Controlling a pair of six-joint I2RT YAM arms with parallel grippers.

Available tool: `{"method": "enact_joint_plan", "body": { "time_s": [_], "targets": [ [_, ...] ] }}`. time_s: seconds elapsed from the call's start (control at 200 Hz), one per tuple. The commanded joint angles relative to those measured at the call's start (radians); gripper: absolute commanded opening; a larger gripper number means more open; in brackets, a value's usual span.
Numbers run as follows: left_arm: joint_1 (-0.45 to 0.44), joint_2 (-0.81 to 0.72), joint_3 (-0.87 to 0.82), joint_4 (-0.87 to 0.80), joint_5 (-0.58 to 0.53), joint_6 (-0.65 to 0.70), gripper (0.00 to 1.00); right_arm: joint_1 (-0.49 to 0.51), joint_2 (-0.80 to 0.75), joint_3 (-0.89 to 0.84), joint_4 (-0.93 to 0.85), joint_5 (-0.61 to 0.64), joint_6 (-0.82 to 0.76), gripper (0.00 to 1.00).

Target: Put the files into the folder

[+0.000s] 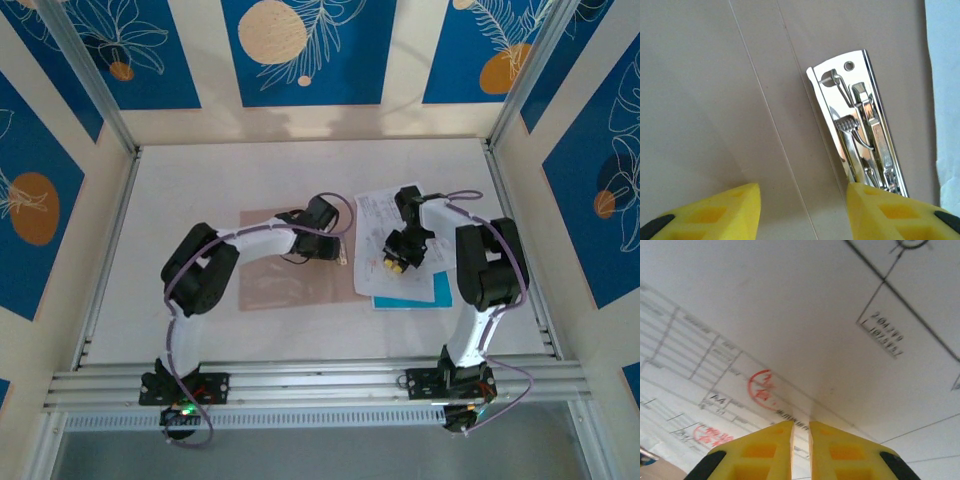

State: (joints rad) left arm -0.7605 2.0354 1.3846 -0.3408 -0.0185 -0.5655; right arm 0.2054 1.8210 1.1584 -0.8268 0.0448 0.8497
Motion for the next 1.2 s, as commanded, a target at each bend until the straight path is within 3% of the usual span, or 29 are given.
{"method": "enact_joint_plan", "body": {
  "time_s": [0.0,0.14,0.26,0.42,0.585,0.81,1.195],
  "targets": [
    [-0.025,-0.091,-0.031,-0.004,-0.031,0.002,0.49,-0.003,-0.111,-0.008,-0.018,0.033,0.002,0.18],
    [-0.076,-0.161,-0.047,0.005,-0.02,-0.068,0.49,-0.043,-0.229,-0.059,0.015,0.018,-0.019,0.27],
    [-0.131,-0.157,-0.025,0.062,0.042,-0.169,0.49,-0.127,-0.264,-0.096,0.055,-0.053,-0.044,0.29],
    [-0.173,-0.071,0.032,0.185,0.13,-0.288,0.49,-0.216,-0.214,-0.075,0.082,-0.132,-0.073,0.29],
    [-0.178,0.024,0.095,0.244,0.149,-0.331,0.5,-0.263,-0.114,-0.014,0.076,-0.156,-0.085,0.28],
    [-0.177,0.142,0.182,0.287,0.189,-0.365,0.5,-0.283,0.002,0.06,0.034,-0.123,-0.091,0.27],
    [-0.177,0.198,0.211,0.229,0.115,-0.379,0.48,-0.249,0.084,0.067,-0.005,-0.109,-0.108,0.26]
  ]
}}
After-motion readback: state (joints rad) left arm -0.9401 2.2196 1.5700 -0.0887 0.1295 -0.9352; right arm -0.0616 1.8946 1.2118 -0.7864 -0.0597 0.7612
